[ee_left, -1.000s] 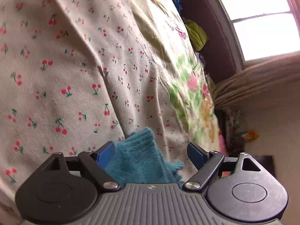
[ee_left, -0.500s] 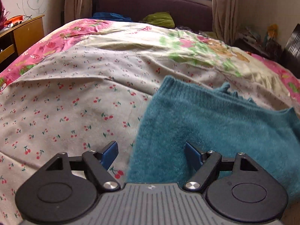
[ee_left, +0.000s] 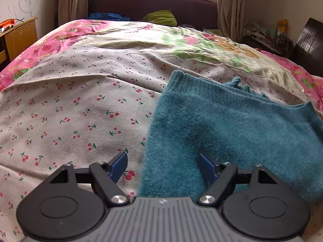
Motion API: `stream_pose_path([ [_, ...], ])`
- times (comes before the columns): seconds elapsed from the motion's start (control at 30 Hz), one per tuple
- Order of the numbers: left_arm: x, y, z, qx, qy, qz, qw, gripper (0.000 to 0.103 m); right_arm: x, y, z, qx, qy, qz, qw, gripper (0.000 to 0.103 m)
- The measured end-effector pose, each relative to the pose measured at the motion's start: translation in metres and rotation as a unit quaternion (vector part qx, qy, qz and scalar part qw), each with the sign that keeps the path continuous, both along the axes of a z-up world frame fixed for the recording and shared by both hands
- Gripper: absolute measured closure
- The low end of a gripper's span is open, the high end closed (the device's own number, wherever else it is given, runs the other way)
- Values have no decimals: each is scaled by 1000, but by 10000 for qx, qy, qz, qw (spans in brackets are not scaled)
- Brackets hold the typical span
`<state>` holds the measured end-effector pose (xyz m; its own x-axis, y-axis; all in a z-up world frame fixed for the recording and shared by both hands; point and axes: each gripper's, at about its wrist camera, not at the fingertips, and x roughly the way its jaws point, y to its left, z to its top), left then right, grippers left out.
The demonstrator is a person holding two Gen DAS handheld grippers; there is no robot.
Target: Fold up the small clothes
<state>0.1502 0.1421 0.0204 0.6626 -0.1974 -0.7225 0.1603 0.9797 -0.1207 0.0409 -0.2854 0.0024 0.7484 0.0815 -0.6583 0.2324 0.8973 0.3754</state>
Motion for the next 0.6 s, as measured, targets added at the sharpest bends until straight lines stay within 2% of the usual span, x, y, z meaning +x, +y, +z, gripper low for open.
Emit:
stream_pose_path([
  [0.13,5,8,0,-182,91,14,9998,9,5,-1,-1,7,-10,8,10000,17],
  [0.27,-3,7,-4,-87,63,-229,9997,9,1,-5,-5,40,36,145,9999,16],
  [0.33,2,1,-8,-45,59,-250,9997,1,4,-5,-10,175,28,47,9998,12],
  [0.4,16,-2,-12,-93,230,-215,9995,0,10,-6,-16,381,66,-109,9992,9],
  [0.53,21,-6,-15,-9,291,-245,9993,0,11,-8,-20,527,35,-182,9984,10],
  [0.6,14,-3,-17,-225,358,-181,9989,0,10,-10,-22,596,25,-169,9981,11],
])
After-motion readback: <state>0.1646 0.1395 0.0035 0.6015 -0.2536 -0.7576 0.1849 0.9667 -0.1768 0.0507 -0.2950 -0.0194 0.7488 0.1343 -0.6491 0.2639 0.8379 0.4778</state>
